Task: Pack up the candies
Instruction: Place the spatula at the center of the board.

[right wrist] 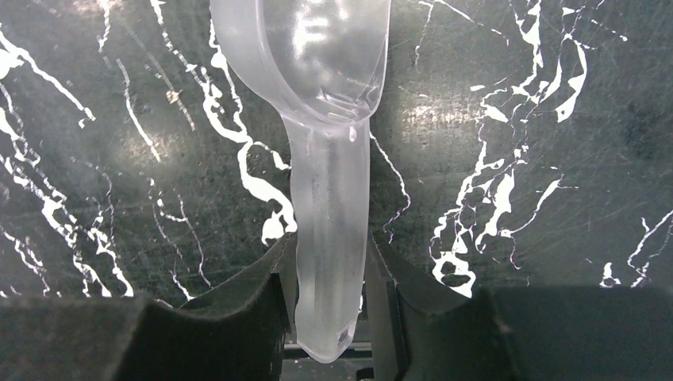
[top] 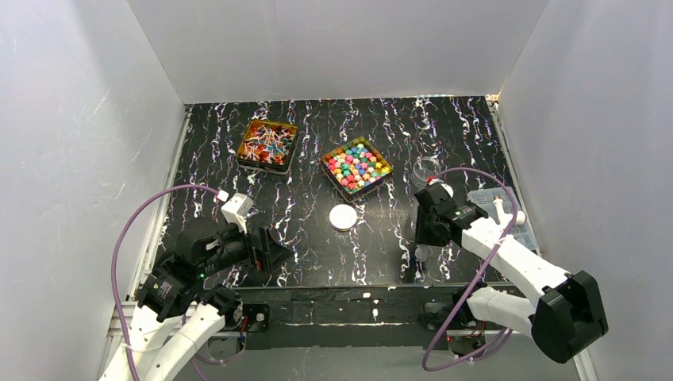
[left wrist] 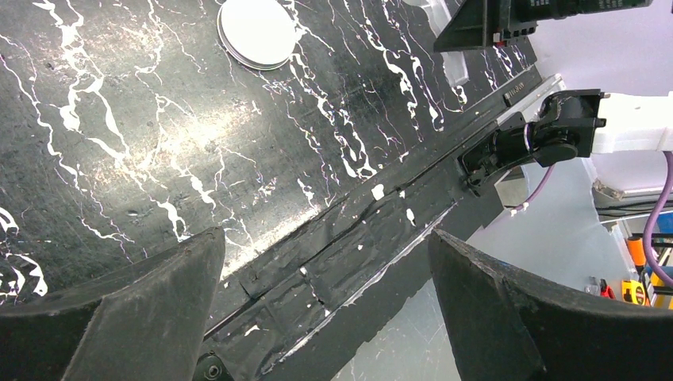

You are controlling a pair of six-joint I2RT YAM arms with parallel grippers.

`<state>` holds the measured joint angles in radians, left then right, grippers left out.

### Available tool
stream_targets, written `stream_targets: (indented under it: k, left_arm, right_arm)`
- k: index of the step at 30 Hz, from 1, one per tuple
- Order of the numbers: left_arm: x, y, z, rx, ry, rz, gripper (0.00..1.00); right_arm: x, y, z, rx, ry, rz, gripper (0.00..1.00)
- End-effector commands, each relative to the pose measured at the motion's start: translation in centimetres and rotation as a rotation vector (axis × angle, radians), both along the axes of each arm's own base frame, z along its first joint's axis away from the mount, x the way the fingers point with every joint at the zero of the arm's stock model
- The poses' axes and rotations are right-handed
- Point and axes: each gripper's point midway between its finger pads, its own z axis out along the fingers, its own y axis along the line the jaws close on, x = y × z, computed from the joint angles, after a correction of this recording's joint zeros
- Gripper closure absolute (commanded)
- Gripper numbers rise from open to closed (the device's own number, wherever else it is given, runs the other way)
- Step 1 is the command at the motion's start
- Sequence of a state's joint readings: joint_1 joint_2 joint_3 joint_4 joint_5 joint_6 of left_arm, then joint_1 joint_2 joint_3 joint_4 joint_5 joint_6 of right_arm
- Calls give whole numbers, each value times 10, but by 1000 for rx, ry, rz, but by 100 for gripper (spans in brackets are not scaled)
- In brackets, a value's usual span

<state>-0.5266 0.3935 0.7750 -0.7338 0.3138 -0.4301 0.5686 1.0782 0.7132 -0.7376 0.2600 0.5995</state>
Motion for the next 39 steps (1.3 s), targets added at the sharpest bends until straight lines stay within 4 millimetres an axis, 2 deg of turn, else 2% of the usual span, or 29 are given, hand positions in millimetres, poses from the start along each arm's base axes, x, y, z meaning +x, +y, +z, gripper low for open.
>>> stream_targets:
  k: [1, 14, 20, 23, 29, 35, 39]
  left_arm:
    - [-1, -2, -1, -3, -9, -19, 1]
    - [-1, -2, -3, 2, 1, -19, 1]
    - [0, -2, -3, 5, 3, -17, 1]
    - [0, -2, -4, 6, 5, -17, 1]
    - [0, -2, -4, 6, 4, -16, 1]
    - [0, -2, -4, 6, 5, -17, 1]
    - [0, -2, -4, 6, 5, -16, 1]
  right_arm:
    - [15, 4, -7, 72, -27, -48, 83]
    - [17, -21, -40, 43, 42, -164, 75]
    - [14, -27, -44, 39, 49, -185, 58]
    - [19, -28, -34, 35, 27, -185, 45]
    - [30, -31, -3, 15, -24, -169, 30]
    - [51, -25, 41, 27, -104, -133, 28]
    - [69, -10, 74, 69, -148, -68, 28]
